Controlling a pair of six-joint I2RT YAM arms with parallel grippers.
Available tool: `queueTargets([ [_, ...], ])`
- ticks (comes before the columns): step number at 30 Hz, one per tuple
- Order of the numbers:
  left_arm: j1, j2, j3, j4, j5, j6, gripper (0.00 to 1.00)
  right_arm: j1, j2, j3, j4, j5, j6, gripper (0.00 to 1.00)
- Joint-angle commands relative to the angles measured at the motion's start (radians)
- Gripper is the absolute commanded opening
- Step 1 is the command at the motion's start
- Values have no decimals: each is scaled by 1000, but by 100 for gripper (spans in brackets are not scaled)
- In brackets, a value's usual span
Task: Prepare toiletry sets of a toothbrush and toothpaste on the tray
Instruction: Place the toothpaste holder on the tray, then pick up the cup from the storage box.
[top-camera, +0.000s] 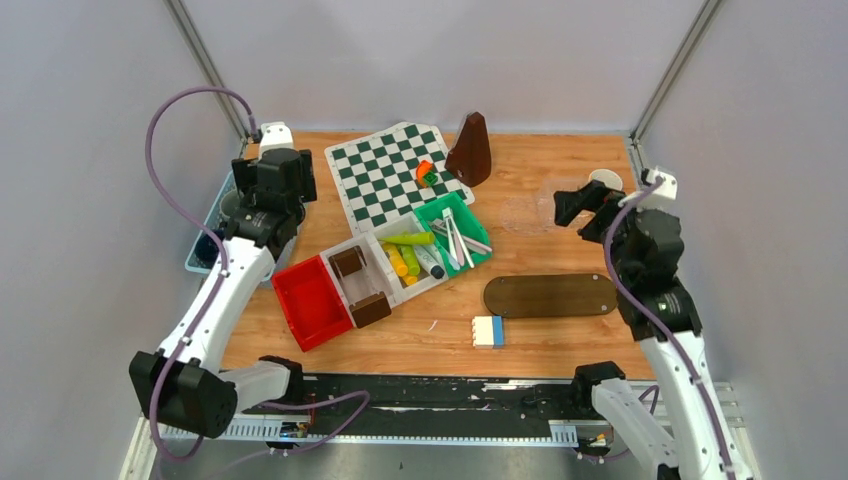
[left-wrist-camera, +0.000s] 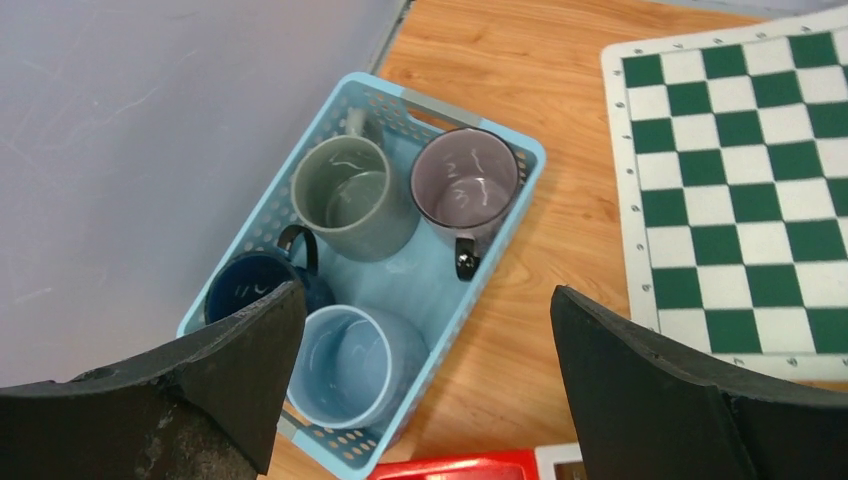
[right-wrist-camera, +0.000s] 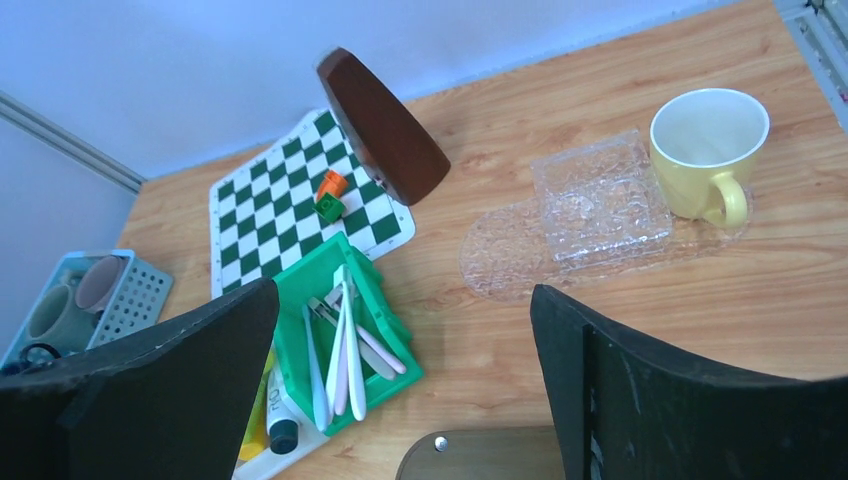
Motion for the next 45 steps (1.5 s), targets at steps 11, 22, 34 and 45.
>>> queueTargets([
  [11, 290, 390, 327, -174, 217, -161, 87, 60, -355, -240, 100, 112, -22, 100],
  [22, 410, 602, 460, -258, 325, -229, 70, 70, -404, -324, 98, 183, -43, 100],
  [34, 432, 805, 545, -287, 374, -244, 48, 81, -408, -337, 112, 202, -63, 100],
  [45, 448, 917, 610, -289, 404, -243, 35, 81, -415, -340, 118, 199, -80, 100],
])
